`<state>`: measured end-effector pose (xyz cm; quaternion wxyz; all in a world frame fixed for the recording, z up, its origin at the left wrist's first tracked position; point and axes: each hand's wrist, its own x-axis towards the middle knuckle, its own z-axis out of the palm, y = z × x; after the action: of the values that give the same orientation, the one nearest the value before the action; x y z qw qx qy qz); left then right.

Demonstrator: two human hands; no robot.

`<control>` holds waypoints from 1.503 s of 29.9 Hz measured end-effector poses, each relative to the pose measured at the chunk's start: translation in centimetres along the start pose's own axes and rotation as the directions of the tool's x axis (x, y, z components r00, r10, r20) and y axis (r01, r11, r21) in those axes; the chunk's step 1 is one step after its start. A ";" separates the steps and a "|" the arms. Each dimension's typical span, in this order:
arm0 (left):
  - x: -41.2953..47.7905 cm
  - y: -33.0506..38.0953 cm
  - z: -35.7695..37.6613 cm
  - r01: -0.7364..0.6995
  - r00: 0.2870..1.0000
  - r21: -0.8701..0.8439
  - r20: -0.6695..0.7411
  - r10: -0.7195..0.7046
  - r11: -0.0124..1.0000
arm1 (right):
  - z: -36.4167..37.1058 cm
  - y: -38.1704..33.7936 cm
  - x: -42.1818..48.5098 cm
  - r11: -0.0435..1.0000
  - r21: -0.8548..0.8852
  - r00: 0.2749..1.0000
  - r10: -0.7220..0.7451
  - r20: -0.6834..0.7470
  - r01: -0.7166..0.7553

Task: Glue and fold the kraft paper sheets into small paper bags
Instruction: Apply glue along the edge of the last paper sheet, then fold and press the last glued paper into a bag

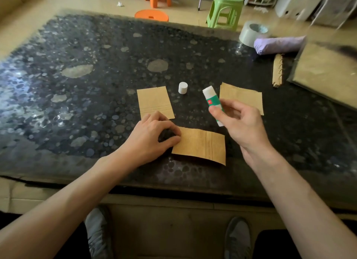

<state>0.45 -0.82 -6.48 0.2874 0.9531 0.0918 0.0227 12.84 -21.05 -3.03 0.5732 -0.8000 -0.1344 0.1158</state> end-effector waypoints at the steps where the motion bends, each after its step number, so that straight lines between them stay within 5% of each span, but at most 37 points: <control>1: -0.1 0.0 0.0 -0.012 1.000 0.006 -0.007 0.012 1.000 | 0.5 0.0 0.4 0.998 -0.057 0.999 -0.038 -0.029 0.036; 9: -0.2 -0.2 0.3 -0.090 0.977 -0.042 -0.200 0.080 0.995 | 3.9 1.6 3.8 0.971 -0.170 0.972 -0.191 -0.133 0.168; 12: 0.4 -1.3 -0.1 -0.062 0.951 0.085 -0.297 0.085 0.994 | 4.8 1.9 4.6 0.971 -0.164 0.974 -0.196 -0.115 0.176; 17: 0.4 -3.4 0.0 0.064 0.980 0.269 -0.197 -0.010 0.961 | 5.3 2.2 5.0 0.961 -0.207 0.975 -0.207 -0.085 0.186; 24: 0.7 -3.4 -1.1 0.037 0.952 0.358 -0.297 0.077 0.933 | 3.9 1.9 4.3 0.957 -0.224 0.975 -0.206 -0.084 0.182; 34: 0.3 -2.4 -1.3 0.082 0.914 0.137 -0.405 -0.020 0.987 | 0.5 2.2 0.7 0.952 -0.241 0.948 -0.240 -0.208 0.189; 37: 0.9 -3.0 -0.9 0.149 0.938 0.012 -0.319 -0.138 0.989 | -0.2 2.4 0.1 0.950 -0.247 0.946 -0.246 -0.211 0.192; 41: 1.4 -3.8 0.5 0.134 0.977 0.190 -0.191 -0.097 0.973 | -0.7 2.3 -0.4 0.950 -0.244 0.944 -0.250 -0.215 0.196; 45: 1.9 -3.4 0.1 0.163 0.970 0.197 -0.208 -0.122 0.967 | -0.8 2.3 -0.6 0.950 -0.243 0.947 -0.246 -0.208 0.194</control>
<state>1.74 2.23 -8.48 0.1744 0.9624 0.1900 0.0851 12.74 -22.62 -4.94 0.5027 -0.8461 -0.1665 -0.0604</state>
